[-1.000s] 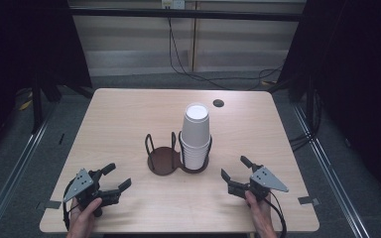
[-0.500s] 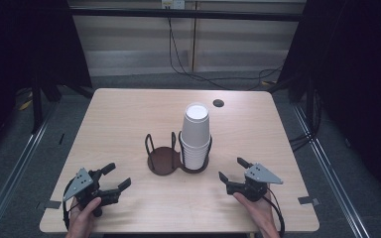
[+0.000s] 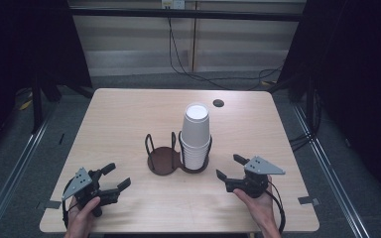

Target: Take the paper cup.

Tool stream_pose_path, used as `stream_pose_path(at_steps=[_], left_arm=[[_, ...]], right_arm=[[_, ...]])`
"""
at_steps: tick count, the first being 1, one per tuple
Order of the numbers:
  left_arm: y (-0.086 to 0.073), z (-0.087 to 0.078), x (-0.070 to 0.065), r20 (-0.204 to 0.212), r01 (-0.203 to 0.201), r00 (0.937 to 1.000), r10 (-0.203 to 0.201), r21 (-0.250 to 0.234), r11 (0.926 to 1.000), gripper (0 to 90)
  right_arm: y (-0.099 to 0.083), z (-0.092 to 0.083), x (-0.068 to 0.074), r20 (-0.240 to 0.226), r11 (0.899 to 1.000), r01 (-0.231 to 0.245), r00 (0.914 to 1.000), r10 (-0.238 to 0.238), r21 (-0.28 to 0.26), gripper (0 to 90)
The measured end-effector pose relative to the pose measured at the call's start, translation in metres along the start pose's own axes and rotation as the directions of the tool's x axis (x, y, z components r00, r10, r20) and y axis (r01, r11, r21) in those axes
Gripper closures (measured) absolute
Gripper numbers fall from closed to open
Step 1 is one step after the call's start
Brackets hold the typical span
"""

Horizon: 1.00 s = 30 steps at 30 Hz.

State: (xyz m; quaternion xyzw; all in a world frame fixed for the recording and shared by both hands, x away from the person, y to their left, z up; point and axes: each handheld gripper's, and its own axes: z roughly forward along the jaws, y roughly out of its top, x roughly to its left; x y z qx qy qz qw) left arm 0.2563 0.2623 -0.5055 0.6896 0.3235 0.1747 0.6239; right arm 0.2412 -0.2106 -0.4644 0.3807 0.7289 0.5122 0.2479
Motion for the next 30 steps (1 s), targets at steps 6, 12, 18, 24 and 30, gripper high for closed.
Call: stream_pose_path(at_steps=[6,12,18,24,30], left_arm=[[0.000,0.000,-0.001,-0.007,-0.006,1.0000,0.006,-0.002,1.0000,15.8],[0.000,0.000,0.000,0.000,0.002,1.0000,-0.002,-0.002,1.0000,15.8],[0.000,0.000,0.000,-0.003,-0.005,1.0000,0.005,0.003,1.0000,15.8],[0.000,0.000,-0.001,0.000,0.000,1.0000,0.000,-0.001,1.0000,15.9],[0.000,0.000,-0.001,-0.001,0.001,1.0000,-0.001,-0.003,1.0000,15.9]], right_arm=[[0.015,0.001,-0.001,-0.036,1.000,-0.008,0.9993,0.007,-0.002,17.8],[0.034,0.003,-0.005,-0.079,1.000,-0.005,0.9969,0.006,0.001,16.7],[0.047,0.006,-0.008,-0.109,0.999,0.004,0.9940,0.000,0.039,16.1],[0.062,0.006,-0.011,-0.114,0.998,0.011,0.9935,-0.004,0.063,14.4],[0.078,0.007,-0.014,-0.122,0.998,0.013,0.9925,-0.006,0.064,15.5]])
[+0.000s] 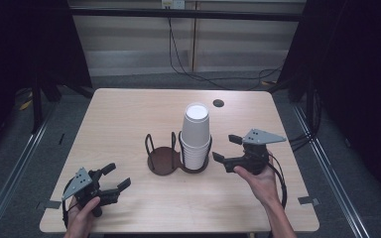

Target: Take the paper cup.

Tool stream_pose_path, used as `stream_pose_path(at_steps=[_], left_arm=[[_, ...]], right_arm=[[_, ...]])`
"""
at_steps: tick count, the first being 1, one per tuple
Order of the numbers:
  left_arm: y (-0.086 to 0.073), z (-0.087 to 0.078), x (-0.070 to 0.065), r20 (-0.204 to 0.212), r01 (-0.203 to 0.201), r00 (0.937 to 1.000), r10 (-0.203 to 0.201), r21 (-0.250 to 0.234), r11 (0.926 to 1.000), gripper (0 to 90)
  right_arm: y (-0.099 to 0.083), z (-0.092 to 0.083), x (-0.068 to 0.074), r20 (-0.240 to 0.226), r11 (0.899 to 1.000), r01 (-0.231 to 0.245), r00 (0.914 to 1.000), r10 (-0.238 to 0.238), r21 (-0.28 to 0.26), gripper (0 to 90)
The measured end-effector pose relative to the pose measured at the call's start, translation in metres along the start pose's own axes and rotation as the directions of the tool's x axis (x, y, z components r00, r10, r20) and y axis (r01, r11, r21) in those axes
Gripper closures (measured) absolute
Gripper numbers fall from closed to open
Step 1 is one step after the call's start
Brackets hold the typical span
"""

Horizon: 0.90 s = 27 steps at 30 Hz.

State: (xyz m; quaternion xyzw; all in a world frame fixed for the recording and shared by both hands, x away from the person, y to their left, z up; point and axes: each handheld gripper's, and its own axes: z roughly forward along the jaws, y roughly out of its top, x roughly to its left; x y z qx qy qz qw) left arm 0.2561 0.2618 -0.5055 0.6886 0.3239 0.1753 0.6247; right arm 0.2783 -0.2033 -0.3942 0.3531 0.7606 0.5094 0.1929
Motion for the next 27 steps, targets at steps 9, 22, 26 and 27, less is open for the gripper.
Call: stream_pose_path(at_steps=[9,22,26,27], left_arm=[[0.000,0.000,0.000,-0.004,-0.007,1.0000,0.007,0.003,1.0000,16.0],[0.000,0.000,0.000,-0.003,-0.008,1.0000,0.008,0.002,1.0000,16.1],[0.000,0.000,0.000,-0.003,-0.008,1.0000,0.008,0.004,1.0000,16.1],[0.000,0.000,0.000,-0.003,-0.008,1.0000,0.008,0.004,1.0000,16.1]], right_arm=[[0.024,0.006,-0.001,-0.046,0.999,0.023,0.9987,-0.022,0.027,15.3],[0.055,0.019,0.002,-0.089,0.999,0.041,0.9953,-0.038,0.036,14.0],[0.063,0.028,-0.005,-0.115,0.998,0.032,0.9931,-0.025,0.060,13.9],[0.065,0.030,-0.006,-0.120,0.997,0.035,0.9924,-0.026,0.073,13.9]])
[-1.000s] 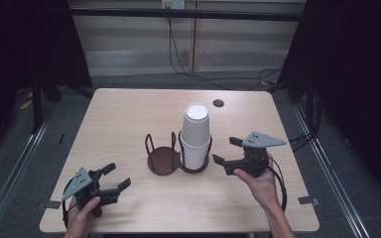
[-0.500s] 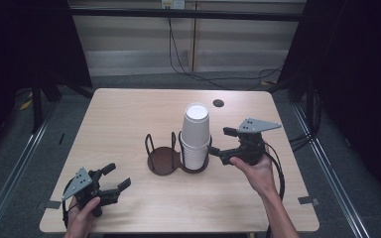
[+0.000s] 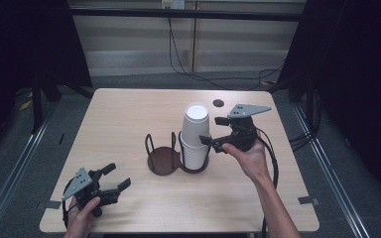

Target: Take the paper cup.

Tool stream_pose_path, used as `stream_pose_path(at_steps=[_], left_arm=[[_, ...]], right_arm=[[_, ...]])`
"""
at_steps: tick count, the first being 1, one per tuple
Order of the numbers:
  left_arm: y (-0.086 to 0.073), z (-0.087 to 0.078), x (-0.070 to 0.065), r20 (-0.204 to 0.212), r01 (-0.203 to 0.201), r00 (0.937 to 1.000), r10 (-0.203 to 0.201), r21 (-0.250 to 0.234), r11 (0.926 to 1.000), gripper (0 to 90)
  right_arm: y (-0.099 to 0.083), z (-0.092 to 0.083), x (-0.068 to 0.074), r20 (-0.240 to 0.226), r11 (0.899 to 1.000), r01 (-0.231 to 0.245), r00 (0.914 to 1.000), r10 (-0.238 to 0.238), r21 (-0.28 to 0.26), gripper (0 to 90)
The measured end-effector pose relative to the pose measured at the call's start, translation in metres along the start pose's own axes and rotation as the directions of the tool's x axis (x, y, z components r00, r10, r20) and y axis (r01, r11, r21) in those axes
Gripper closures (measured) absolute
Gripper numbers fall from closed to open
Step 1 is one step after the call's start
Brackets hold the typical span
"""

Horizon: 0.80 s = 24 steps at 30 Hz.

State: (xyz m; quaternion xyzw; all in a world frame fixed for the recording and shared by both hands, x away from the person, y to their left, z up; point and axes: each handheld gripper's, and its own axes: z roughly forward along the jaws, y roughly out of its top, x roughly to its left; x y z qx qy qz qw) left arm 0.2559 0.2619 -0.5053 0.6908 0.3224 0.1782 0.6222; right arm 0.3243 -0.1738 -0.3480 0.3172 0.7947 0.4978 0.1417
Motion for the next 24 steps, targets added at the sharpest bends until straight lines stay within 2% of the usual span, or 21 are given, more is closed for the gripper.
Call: stream_pose_path(at_steps=[5,11,13,16,19,24], left_arm=[[0.000,0.000,0.000,0.001,0.002,1.0000,-0.002,0.000,1.0000,16.1],[0.000,0.000,-0.001,0.004,-0.004,1.0000,0.004,-0.001,1.0000,16.1],[0.000,0.000,-0.001,0.003,-0.002,1.0000,0.002,-0.002,1.0000,16.1],[0.000,0.000,0.000,0.005,-0.001,1.0000,0.001,-0.002,1.0000,16.1],[0.000,0.000,0.000,0.004,0.009,1.0000,-0.009,-0.003,1.0000,16.2],[0.000,0.000,-0.001,0.007,-0.012,0.9999,0.012,0.004,0.9999,16.2]], right_arm=[[0.010,0.008,-0.001,-0.029,0.999,0.013,0.9995,-0.012,0.046,13.9],[0.022,0.015,0.003,-0.037,0.995,0.043,0.9985,-0.040,0.094,13.9],[0.024,0.017,0.001,-0.037,0.993,0.040,0.9987,-0.036,0.110,13.9],[0.027,0.018,0.000,-0.030,0.993,0.040,0.9989,-0.037,0.107,13.9],[0.031,0.020,-0.002,-0.032,0.991,0.045,0.9986,-0.041,0.129,14.3],[0.038,0.024,-0.001,-0.043,0.989,0.057,0.9978,-0.052,0.136,15.9]])
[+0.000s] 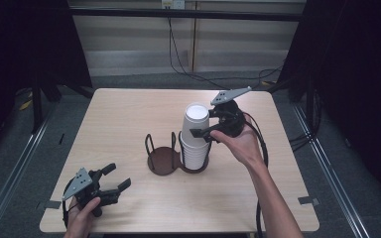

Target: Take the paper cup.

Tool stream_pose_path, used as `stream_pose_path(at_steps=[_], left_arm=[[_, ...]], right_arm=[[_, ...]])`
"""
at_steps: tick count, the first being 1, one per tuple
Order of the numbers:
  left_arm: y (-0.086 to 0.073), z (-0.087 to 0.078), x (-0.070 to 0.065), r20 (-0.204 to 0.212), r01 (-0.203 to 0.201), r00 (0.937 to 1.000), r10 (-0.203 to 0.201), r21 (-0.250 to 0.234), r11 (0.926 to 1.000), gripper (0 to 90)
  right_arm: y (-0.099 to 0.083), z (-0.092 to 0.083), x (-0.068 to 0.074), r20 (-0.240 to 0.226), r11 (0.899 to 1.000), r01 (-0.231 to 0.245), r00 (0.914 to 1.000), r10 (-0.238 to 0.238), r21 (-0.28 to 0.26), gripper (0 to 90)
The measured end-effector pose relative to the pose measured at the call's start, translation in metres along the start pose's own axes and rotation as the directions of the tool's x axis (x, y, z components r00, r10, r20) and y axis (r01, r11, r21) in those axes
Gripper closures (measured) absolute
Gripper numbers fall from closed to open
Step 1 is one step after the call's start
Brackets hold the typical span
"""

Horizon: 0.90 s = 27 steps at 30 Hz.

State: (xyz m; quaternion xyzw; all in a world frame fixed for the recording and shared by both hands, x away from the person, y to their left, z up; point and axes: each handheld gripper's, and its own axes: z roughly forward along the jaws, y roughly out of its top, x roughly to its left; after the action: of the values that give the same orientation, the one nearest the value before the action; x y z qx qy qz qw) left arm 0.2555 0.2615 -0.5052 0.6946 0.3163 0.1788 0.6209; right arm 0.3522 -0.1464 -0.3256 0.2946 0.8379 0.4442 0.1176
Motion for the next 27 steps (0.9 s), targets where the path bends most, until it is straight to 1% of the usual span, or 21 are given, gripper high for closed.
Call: stream_pose_path(at_steps=[4,8,15,18,20,24,27], left_arm=[[0.000,0.000,0.000,-0.005,0.012,0.9999,-0.012,-0.005,0.9999,16.2],[0.000,0.000,0.000,0.000,0.006,1.0000,-0.006,-0.001,1.0000,16.2],[0.000,0.000,0.000,-0.003,0.008,1.0000,-0.008,-0.004,1.0000,16.2],[0.000,0.000,0.000,-0.002,0.006,1.0000,-0.006,-0.002,1.0000,16.2],[0.000,0.000,0.000,-0.002,0.009,1.0000,-0.009,-0.006,0.9999,16.2],[0.000,0.000,0.000,0.001,0.000,1.0000,0.000,0.000,1.0000,16.2],[0.000,0.000,0.000,-0.003,0.004,1.0000,-0.004,0.000,1.0000,16.2]], right_arm=[[0.006,0.004,0.001,-0.002,1.000,0.001,1.0000,-0.001,0.014,13.8],[0.009,0.005,-0.002,-0.006,1.000,-0.002,1.0000,0.002,0.024,16.2],[0.009,0.012,-0.005,-0.020,1.000,-0.007,0.9998,0.007,0.027,16.1],[0.009,0.014,-0.005,-0.015,0.999,-0.005,0.9999,0.006,0.037,17.8],[0.009,0.014,-0.005,-0.011,0.999,-0.004,0.9999,0.004,0.034,18.8],[0.010,0.014,-0.005,-0.013,0.999,-0.004,0.9999,0.004,0.039,19.0],[0.010,0.014,-0.005,-0.015,0.999,-0.006,0.9999,0.006,0.039,19.3]])
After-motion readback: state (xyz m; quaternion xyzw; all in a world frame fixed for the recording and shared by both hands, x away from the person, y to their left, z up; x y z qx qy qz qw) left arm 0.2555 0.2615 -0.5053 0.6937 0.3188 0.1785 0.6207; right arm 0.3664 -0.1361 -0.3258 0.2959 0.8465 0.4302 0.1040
